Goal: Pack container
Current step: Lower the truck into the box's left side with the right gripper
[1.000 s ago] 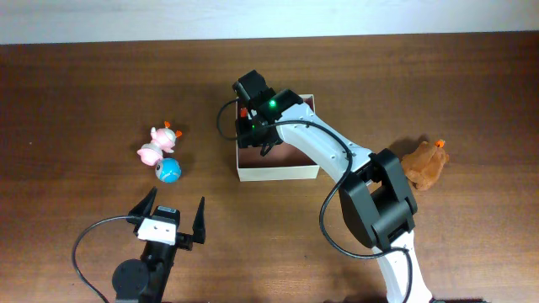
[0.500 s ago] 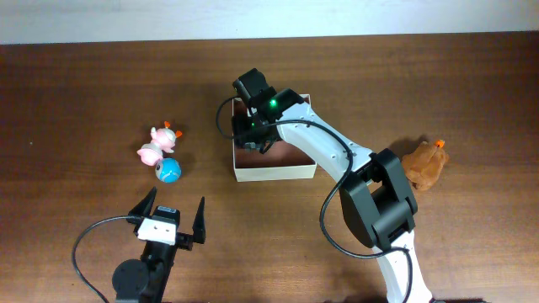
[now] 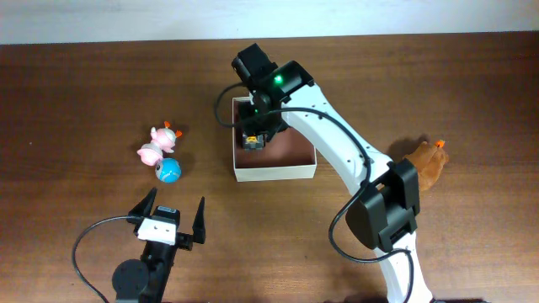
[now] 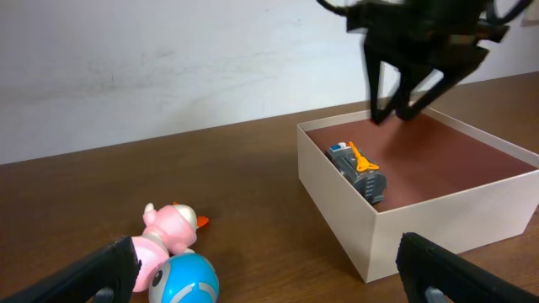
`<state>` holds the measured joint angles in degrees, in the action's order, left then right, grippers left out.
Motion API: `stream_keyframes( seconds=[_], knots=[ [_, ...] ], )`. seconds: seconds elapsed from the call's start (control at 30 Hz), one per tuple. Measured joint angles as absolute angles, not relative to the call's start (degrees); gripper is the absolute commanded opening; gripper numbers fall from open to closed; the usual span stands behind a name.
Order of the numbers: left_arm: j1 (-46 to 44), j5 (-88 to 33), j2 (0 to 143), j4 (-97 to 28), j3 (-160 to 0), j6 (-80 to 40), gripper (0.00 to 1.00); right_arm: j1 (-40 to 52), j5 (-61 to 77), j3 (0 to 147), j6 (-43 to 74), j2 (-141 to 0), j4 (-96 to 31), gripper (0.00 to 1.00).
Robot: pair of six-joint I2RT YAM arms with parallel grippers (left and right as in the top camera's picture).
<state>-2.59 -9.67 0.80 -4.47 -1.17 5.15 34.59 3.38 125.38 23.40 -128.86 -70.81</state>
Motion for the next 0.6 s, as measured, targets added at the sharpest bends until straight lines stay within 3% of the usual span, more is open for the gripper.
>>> stream_keyframes(
  seconds=[0.13, 0.6],
  knots=[
    [-2.6, -9.7, 0.8, -4.5, -1.2, 5.1, 1.0, 34.6, 2.6, 122.7, 23.2, -128.9, -71.6, 0.19],
    [-2.6, -9.7, 0.8, -4.5, -1.2, 5.1, 1.0, 34.6, 2.3, 109.7, 23.2, -128.9, -59.1, 0.2]
  ],
)
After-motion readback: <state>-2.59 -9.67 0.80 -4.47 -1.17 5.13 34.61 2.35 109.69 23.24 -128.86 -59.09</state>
